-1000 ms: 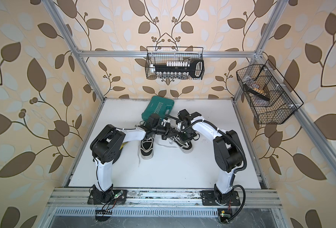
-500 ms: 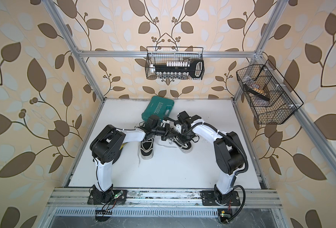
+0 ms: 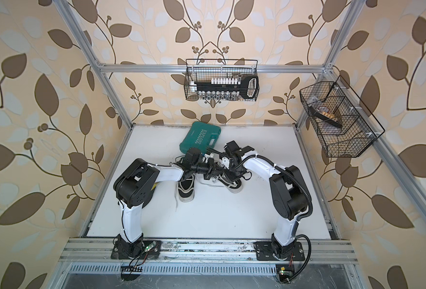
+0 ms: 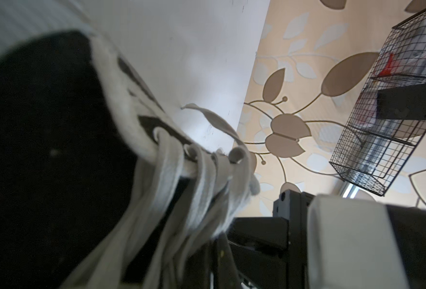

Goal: Insert the insole into the shoe

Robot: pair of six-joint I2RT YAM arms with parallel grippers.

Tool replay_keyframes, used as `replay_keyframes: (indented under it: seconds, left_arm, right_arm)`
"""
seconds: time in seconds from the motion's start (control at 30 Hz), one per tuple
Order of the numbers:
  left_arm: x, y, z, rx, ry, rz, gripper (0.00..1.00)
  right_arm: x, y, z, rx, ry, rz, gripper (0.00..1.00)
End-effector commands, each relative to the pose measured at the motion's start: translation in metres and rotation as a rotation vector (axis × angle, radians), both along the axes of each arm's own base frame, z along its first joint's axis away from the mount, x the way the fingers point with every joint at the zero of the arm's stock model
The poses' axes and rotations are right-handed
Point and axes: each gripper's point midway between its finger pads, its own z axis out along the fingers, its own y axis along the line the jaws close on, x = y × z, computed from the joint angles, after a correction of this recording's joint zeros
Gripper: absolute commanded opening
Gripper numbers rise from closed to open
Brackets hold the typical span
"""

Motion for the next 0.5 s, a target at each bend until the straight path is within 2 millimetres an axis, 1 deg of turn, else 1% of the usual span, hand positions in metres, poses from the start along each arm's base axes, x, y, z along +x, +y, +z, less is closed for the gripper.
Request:
replay_keyframes:
  seconds: [0.0,0.03,0.1,0.13,0.2,0.23,0.27,0.33,0.37,0.4,0.47]
  left_arm:
    - [-0.006,-0.005,0.026,-0.055,-0.039,-0.034,0.00]
    - [-0.006,-0.005,0.027,-0.052,-0.041,-0.041,0.00]
    - [-0.005,-0.005,0.031,-0.050,-0.050,-0.039,0.00]
    - [-0.005,-0.005,0.031,-0.046,-0.050,-0.041,0.00]
    - [-0.003,-0.007,0.034,-0.049,-0.054,-0.048,0.00]
    - [-0.002,-0.006,0.034,-0.048,-0.054,-0.044,0.00]
    - [-0.001,-0.006,0.034,-0.046,-0.055,-0.040,0.00]
    - [0.003,-0.008,0.036,-0.049,-0.062,-0.035,0.00]
    - [0.004,-0.009,0.037,-0.052,-0.064,-0.031,0.00]
    - [0.006,-0.009,0.039,-0.055,-0.066,-0.026,0.00]
    - [0.008,-0.010,0.043,-0.056,-0.072,-0.021,0.00]
  right_arm:
    - [0.033,0.028,0.014,0.107,-0.064,-0.012,0.02]
    - [0.032,0.030,0.011,0.108,-0.053,-0.020,0.03]
    - [0.035,0.037,0.000,0.121,-0.054,-0.005,0.04]
    - [0.034,0.035,-0.004,0.097,-0.040,0.003,0.06]
    - [0.028,0.018,-0.008,-0.006,-0.003,0.014,0.15]
    - [0.024,0.011,-0.006,-0.040,0.000,0.026,0.20]
    - [0.020,0.005,0.001,-0.062,-0.007,0.033,0.29]
    - [0.013,-0.001,0.019,-0.059,-0.035,0.038,0.52]
    - [0.010,-0.004,0.029,-0.058,-0.048,0.038,0.59]
    - [0.006,-0.007,0.038,-0.057,-0.053,0.032,0.62]
    - [-0.002,-0.016,0.050,-0.064,-0.049,-0.004,0.66]
